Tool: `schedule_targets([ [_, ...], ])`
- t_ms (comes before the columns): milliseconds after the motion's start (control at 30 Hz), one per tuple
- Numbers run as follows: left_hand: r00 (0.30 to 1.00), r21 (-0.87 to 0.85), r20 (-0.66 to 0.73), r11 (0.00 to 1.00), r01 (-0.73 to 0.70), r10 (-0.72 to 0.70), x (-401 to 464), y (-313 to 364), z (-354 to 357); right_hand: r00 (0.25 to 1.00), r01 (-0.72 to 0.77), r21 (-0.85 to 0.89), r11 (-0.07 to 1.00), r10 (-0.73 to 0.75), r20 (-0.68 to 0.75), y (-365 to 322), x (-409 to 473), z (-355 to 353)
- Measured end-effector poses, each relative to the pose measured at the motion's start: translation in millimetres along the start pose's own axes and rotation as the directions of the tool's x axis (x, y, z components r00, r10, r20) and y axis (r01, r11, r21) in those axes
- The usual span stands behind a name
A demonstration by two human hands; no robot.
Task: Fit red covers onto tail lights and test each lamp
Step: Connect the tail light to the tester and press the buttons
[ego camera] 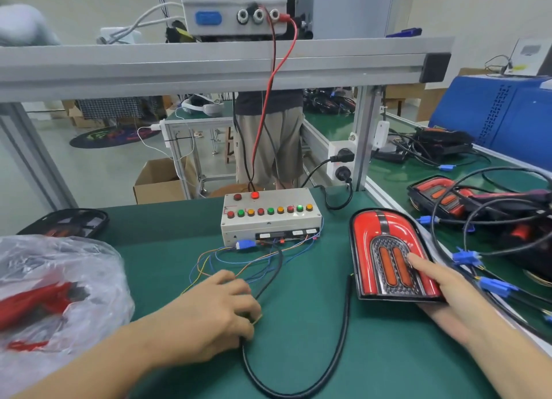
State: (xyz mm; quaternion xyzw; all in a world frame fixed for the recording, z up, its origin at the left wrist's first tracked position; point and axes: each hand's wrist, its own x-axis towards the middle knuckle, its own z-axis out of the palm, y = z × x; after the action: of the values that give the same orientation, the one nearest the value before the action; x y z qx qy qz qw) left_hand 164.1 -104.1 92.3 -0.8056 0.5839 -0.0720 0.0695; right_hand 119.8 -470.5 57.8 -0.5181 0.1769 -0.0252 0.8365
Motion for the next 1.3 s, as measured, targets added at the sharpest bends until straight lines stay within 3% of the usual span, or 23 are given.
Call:
schedule_targets([
  [167,0.997,0.232,-0.054,0.97,0.071,-0.06,-6,-6,7,0.996,0.082,0.007,0.997,-0.082,-0.016,4,-1,-5],
  [300,0.952,0.147,-0.012,0.941,0.304,-0.306,-3,0,17,0.984,0.168,0.181,0.969,-0.155,-0.085,4,1,-2],
  [367,0.854,-0.086,0.036,0.849,0.521,-0.52,8,-1,17,0.983,0.176,0.285,0.942,-0.154,-0.101,1,1,-2],
  [433,0.706,-0.297,0.099,0.656,0.694,-0.702,20,-9,20,0.986,0.161,0.343,0.926,-0.138,-0.091,-3,0,-3],
  [567,0.563,-0.438,0.103,0.471,0.766,-0.82,52,-25,25,0.997,0.069,0.23,0.971,-0.076,0.022,-4,-3,-7],
  [633,0.528,-0.515,0.159,0.386,0.765,-0.834,61,-32,27,0.995,0.012,0.083,0.996,-0.021,0.101,-2,-5,-6],
  [800,0.581,-0.662,0.364,0.236,0.711,-0.728,53,-42,23,0.983,-0.083,-0.251,0.964,0.12,0.137,-4,-7,3],
  [933,0.574,-0.647,0.339,0.258,0.717,-0.746,33,-49,18,0.991,-0.078,-0.25,0.965,0.104,0.09,-5,-6,12],
  [1000,0.557,-0.679,0.33,0.218,0.701,-0.763,23,-55,15,0.997,-0.055,-0.2,0.978,0.063,0.034,-1,-4,16],
  [1067,0.505,-0.689,0.323,0.167,0.705,-0.8,16,-64,12,0.999,-0.032,-0.16,0.987,0.029,-0.018,4,-2,20],
  [1167,0.367,-0.595,0.297,0.13,0.793,-0.881,6,-81,9,0.996,-0.023,-0.115,0.993,0.013,-0.087,10,1,25],
  [1267,0.254,-0.488,0.414,0.022,0.872,-0.874,2,-92,1,0.99,-0.035,-0.102,0.994,0.021,-0.136,12,3,27],
  [1300,0.241,-0.399,0.451,0.047,0.916,-0.86,4,-92,-3,0.99,-0.04,-0.1,0.994,0.026,-0.136,12,3,27],
])
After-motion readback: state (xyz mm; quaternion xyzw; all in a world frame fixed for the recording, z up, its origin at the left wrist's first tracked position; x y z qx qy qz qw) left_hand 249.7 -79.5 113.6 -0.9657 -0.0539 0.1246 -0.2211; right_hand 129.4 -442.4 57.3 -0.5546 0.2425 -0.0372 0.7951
